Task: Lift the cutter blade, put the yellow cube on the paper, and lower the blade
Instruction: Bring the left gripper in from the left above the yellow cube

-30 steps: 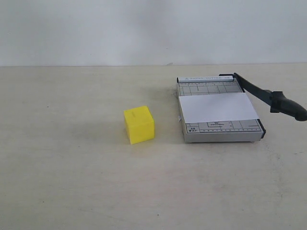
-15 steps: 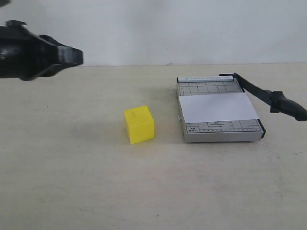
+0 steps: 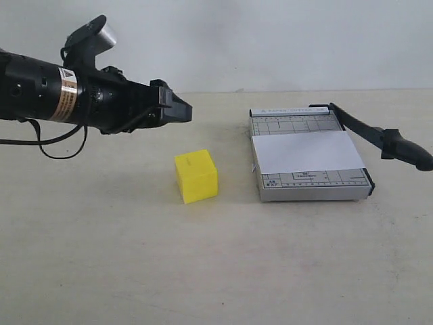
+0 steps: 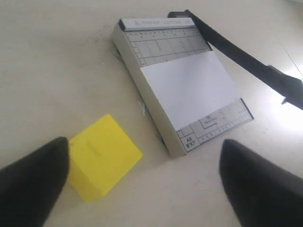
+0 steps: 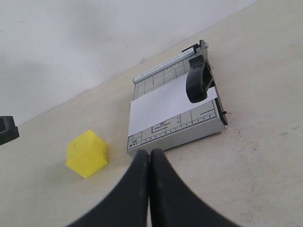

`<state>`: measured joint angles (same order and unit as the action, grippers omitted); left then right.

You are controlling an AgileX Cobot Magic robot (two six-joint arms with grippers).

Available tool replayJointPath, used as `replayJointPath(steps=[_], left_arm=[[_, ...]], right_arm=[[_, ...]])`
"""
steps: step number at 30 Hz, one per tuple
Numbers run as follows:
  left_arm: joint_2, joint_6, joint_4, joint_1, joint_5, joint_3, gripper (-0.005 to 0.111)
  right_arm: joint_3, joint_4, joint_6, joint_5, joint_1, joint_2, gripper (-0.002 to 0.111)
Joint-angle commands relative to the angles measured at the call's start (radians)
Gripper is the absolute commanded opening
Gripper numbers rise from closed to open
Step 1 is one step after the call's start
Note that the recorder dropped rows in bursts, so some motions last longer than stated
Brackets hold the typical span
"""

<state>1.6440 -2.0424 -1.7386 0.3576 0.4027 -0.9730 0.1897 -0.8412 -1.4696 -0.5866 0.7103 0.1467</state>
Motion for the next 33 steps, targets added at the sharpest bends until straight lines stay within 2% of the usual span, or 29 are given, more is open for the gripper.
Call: replayJointPath(steps=[1,6,9,14,18,22,26,32,33], left_arm=[[0.041,-0.059,0.047,0.002,-0.027,-0.005,0.097],[0.098,-0.059,0.180,0.002,-0.003,-0.005,0.096],[0.131,-0.059,0.311,0.002,0.014,-0.017,0.092],[0.187,-0.059,0.308,0.013,0.127,-0.089,0.079],[0.220,-0.049,0.310,0.013,0.276,-0.140,0.079],[0.229,-0.055,0.308,0.013,0.304,-0.147,0.079],[0.229,-0.058,0.308,0.013,0.308,-0.147,0.085],[0.229,-0.058,0.280,0.009,0.311,-0.147,0.110],[0.229,-0.058,0.279,0.007,0.309,-0.147,0.110]], right_arm=[[-0.002,0.000,0.002,0.008,-0.003,-0.006,0.000],[-0.002,0.000,0.002,0.008,-0.003,-0.006,0.000],[-0.002,0.002,0.002,0.008,-0.003,-0.006,0.000],[-0.002,0.004,-0.007,0.008,-0.003,-0.006,0.000],[-0.002,0.016,-0.041,0.008,-0.003,-0.006,0.000],[-0.002,0.100,-0.043,0.008,-0.003,-0.006,0.000],[-0.002,0.132,-0.045,0.008,-0.003,-0.006,0.000],[-0.002,0.151,-0.047,0.041,-0.003,-0.006,0.000],[-0.002,0.160,-0.047,0.043,-0.003,-0.006,0.000]])
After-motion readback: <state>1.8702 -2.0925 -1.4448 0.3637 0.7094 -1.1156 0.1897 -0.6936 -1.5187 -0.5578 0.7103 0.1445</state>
